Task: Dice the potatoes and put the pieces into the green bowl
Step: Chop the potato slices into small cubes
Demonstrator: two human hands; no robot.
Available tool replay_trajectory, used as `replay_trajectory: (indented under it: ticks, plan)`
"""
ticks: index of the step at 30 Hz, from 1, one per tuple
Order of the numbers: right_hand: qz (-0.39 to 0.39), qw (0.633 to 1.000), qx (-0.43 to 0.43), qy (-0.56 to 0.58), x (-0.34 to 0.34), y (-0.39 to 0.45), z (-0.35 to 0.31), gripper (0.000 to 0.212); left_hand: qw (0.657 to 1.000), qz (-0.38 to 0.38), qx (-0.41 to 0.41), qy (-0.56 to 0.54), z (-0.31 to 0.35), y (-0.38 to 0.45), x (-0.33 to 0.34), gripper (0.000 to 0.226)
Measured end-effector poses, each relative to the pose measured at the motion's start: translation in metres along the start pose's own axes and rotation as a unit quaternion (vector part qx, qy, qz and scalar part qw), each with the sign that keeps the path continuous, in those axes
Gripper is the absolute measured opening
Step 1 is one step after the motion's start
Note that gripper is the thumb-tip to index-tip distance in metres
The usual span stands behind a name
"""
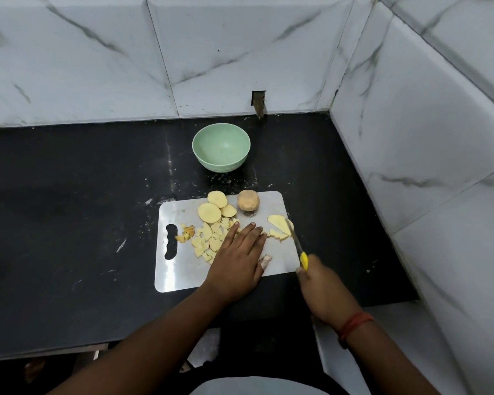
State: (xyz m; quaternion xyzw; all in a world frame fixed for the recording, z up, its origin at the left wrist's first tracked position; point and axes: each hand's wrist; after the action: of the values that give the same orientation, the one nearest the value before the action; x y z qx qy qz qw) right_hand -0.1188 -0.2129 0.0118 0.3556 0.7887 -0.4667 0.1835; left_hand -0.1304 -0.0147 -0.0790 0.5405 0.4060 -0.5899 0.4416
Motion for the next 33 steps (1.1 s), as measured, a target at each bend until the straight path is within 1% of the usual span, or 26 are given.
replay_trajectory:
  ticks: [4, 6, 9, 12, 14, 16, 18, 20, 25, 28, 31, 33]
  plan:
    - [0.068, 0.996, -0.007, 0.049, -0.017, 0.007, 0.006, 0.017, 0.993, -0.002, 0.114, 0.023, 0.013, 0.019, -0.006, 0.053]
    - [0.079, 0.995, -0.01, 0.053, -0.02, 0.008, 0.009, 0.018, 0.989, -0.019, 0.135, 0.049, 0.017, 0.03, -0.008, 0.053]
    - [0.086, 0.995, -0.013, 0.05, -0.024, 0.007, 0.012, 0.019, 0.992, -0.026, 0.108, 0.052, 0.012, 0.032, -0.011, 0.052]
    - [0.075, 0.996, -0.003, 0.051, -0.024, 0.005, 0.017, 0.018, 0.997, -0.011, 0.065, 0.039, -0.001, 0.027, -0.014, 0.046]
    - [0.054, 0.998, 0.013, 0.041, -0.021, 0.006, 0.02, 0.016, 0.997, -0.002, 0.064, 0.041, -0.006, 0.027, -0.014, 0.044]
    - [0.031, 0.999, 0.031, 0.027, -0.016, 0.009, 0.022, 0.016, 0.995, -0.003, 0.086, 0.044, -0.004, 0.032, -0.014, 0.042]
    - [0.008, 0.998, 0.054, 0.014, -0.012, 0.015, 0.023, 0.02, 0.993, -0.02, 0.096, 0.058, 0.003, 0.04, -0.014, 0.049]
    - [-0.015, 0.997, 0.072, -0.002, -0.011, 0.022, 0.022, 0.023, 0.993, -0.042, 0.085, 0.063, 0.011, 0.047, -0.014, 0.056]
    - [-0.039, 0.997, 0.052, -0.029, -0.022, 0.039, 0.012, 0.024, 0.996, -0.051, 0.027, 0.075, 0.016, 0.053, -0.014, 0.065]
    - [-0.032, 0.998, 0.046, -0.03, -0.03, 0.047, 0.007, 0.026, 0.994, -0.06, 0.0, 0.09, 0.015, 0.054, -0.015, 0.067]
    - [-0.004, 0.998, 0.052, -0.017, -0.031, 0.046, 0.005, 0.028, 0.994, -0.06, -0.011, 0.088, 0.018, 0.053, -0.016, 0.069]
    - [-0.007, 0.998, 0.058, -0.022, -0.027, 0.043, 0.007, 0.028, 0.995, -0.057, -0.012, 0.086, 0.02, 0.051, -0.017, 0.069]
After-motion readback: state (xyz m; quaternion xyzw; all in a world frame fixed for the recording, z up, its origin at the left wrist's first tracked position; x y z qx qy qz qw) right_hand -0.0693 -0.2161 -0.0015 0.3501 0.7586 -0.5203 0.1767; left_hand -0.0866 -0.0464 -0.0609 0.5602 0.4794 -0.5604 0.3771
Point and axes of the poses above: each hand's wrist, its own y-axis towards the middle knuckle, its own x-axis out of the palm, z = x × y, and after that the axes turned 13 degrees about -z, right-handed
